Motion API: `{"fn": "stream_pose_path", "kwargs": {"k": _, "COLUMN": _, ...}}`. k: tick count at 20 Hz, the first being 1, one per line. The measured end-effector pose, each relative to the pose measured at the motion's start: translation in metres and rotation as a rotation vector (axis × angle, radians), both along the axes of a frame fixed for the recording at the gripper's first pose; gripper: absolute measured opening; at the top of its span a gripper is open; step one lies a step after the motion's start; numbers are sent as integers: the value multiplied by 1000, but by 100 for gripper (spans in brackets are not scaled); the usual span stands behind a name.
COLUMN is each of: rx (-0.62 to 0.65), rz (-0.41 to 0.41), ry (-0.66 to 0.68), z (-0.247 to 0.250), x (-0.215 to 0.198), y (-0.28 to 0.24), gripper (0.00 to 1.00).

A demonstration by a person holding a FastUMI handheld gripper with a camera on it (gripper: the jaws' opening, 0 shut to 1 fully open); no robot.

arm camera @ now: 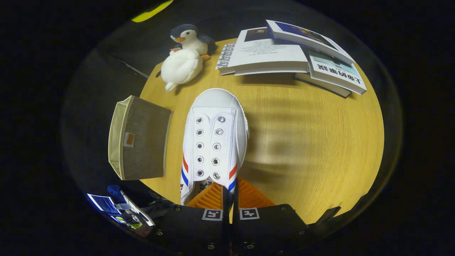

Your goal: Open the storage box then place both shoes into the box .Put the left shoe in first, then the right shoe, with the right side of both shoes facing outward in a uniform manner.

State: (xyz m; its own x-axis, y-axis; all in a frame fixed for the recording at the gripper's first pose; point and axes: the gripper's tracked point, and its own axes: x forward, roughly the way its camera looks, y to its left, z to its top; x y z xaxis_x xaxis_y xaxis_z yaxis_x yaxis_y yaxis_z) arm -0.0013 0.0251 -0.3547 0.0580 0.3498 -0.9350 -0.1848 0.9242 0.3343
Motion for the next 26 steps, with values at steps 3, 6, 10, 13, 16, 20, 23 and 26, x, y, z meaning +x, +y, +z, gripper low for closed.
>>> {"fn": "stream_pose_path", "kwargs": {"k": 3, "rx": 25, "rz": 39, "ry": -12, "z": 20, "x": 4, "y": 28, "gripper": 3}}
{"fn": "stream_pose_path", "kwargs": {"k": 6, "rx": 31, "rz": 90, "ry": -34, "z": 35, "x": 7, "y": 55, "gripper": 3}}
{"fn": "stream_pose_path", "kwargs": {"k": 10, "rx": 44, "rz": 162, "ry": -46, "z": 52, "x": 4, "y": 93, "gripper": 3}}
{"fn": "stream_pose_path", "kwargs": {"k": 13, "rx": 73, "rz": 203, "ry": -46, "z": 65, "x": -2, "y": 122, "gripper": 3}}
{"fn": "stream_pose_path", "kwargs": {"k": 16, "rx": 83, "rz": 242, "ry": -62, "z": 77, "x": -3, "y": 149, "gripper": 3}}
{"fn": "stream_pose_path", "kwargs": {"k": 20, "rx": 107, "rz": 311, "ry": -106, "z": 101, "x": -1, "y": 191, "gripper": 3}}
{"fn": "stream_pose_path", "kwargs": {"k": 23, "rx": 131, "rz": 346, "ry": -123, "z": 114, "x": 2, "y": 224, "gripper": 3}}
{"fn": "stream_pose_path", "kwargs": {"k": 26, "rx": 136, "rz": 374, "ry": -131, "z": 116, "x": 6, "y": 251, "gripper": 3}}
